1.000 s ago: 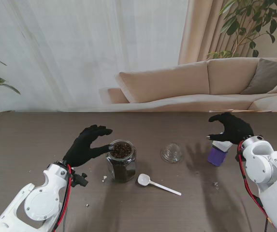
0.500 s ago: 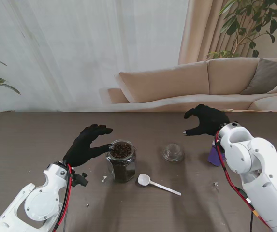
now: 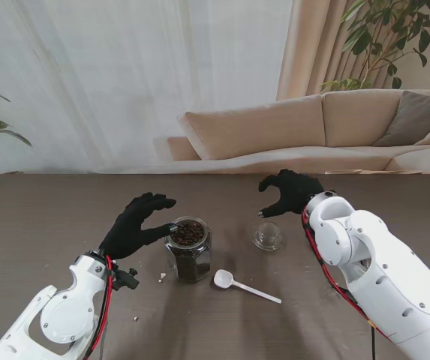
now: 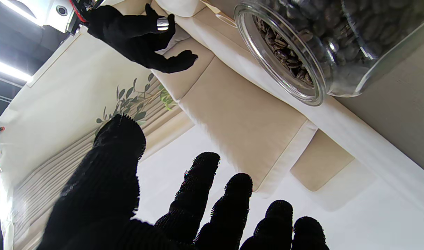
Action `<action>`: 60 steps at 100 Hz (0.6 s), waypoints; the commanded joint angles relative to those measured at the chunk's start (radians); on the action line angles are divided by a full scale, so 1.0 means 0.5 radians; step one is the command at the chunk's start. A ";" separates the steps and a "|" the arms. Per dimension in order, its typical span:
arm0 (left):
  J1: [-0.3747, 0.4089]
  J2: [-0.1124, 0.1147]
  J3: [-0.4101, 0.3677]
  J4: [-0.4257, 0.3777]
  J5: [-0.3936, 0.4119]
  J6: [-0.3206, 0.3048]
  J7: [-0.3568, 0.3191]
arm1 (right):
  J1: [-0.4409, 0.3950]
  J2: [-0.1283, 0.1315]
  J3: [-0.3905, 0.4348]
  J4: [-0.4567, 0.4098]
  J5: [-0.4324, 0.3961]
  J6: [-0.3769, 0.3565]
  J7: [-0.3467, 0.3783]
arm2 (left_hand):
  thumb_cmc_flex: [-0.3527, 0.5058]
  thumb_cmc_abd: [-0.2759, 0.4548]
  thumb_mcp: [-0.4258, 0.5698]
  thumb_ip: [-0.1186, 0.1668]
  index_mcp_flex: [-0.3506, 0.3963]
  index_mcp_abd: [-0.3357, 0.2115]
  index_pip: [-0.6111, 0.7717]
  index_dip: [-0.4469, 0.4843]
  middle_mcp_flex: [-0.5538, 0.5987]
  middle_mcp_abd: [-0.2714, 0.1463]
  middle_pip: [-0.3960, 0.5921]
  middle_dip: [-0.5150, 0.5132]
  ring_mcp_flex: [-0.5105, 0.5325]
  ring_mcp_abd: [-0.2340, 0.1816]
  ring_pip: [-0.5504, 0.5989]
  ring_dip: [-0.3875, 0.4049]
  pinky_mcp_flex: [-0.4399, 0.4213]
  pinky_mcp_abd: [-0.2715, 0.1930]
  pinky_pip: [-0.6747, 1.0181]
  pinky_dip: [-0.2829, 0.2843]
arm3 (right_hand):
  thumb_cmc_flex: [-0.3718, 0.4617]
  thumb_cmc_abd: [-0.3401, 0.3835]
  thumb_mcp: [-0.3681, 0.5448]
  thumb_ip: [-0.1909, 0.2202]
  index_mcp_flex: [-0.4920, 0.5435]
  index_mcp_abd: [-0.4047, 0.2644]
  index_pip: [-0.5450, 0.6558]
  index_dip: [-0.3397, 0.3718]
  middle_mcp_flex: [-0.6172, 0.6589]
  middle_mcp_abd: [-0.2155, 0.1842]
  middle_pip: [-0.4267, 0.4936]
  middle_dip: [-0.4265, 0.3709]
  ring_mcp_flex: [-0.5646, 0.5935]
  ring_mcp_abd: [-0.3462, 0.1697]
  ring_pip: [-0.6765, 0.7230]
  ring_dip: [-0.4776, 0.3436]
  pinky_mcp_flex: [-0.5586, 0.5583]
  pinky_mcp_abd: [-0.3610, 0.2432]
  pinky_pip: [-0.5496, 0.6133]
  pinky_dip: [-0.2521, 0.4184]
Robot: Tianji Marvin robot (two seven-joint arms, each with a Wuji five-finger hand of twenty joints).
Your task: Portion coffee beans from the glass jar into the coffee jar
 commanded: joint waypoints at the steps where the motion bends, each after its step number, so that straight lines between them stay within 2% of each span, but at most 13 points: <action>1: 0.006 -0.012 0.002 0.000 -0.003 -0.005 -0.028 | -0.005 -0.026 -0.045 0.047 0.023 0.026 0.023 | 0.060 0.085 -0.054 0.063 0.032 0.004 0.009 0.013 0.038 -0.002 0.001 0.021 0.028 0.025 -0.015 0.020 -0.035 -0.046 -0.070 0.008 | 0.066 -0.112 0.094 0.064 -0.056 -0.084 0.030 0.070 -0.053 0.025 0.074 0.054 0.056 -0.026 0.135 0.066 -0.444 -0.045 0.149 0.084; 24: 0.028 -0.013 -0.003 -0.014 0.006 0.001 -0.016 | 0.061 -0.023 -0.187 0.192 0.054 0.067 0.038 | 0.059 0.085 -0.057 0.063 0.031 0.006 0.008 0.013 0.038 -0.001 0.001 0.021 0.027 0.027 -0.016 0.019 -0.035 -0.046 -0.071 0.007 | 0.286 -0.209 0.060 0.108 -0.102 -0.146 0.074 0.249 -0.160 0.094 0.186 0.099 0.177 -0.169 0.592 0.217 -0.302 -0.128 0.348 0.131; 32: 0.037 -0.013 -0.009 -0.022 0.011 0.002 -0.015 | 0.088 -0.020 -0.232 0.243 0.050 0.073 0.044 | 0.059 0.086 -0.057 0.063 0.032 0.002 0.008 0.013 0.039 -0.003 0.002 0.021 0.029 0.027 -0.015 0.019 -0.034 -0.047 -0.070 0.008 | 0.282 -0.202 0.051 0.108 -0.107 -0.149 0.078 0.263 -0.165 0.103 0.208 0.106 0.208 -0.208 0.661 0.232 -0.272 -0.145 0.374 0.133; 60: 0.057 -0.008 -0.028 -0.040 0.020 0.011 -0.029 | 0.202 -0.029 -0.417 0.431 0.093 0.142 0.008 | 0.058 0.088 -0.061 0.064 0.035 0.001 0.010 0.014 0.039 -0.006 0.002 0.021 0.030 0.026 -0.014 0.020 -0.036 -0.046 -0.065 0.013 | 0.229 -0.152 0.015 0.087 -0.166 -0.161 0.067 0.277 -0.180 0.122 0.244 0.113 0.247 -0.239 0.713 0.233 -0.210 -0.163 0.420 0.131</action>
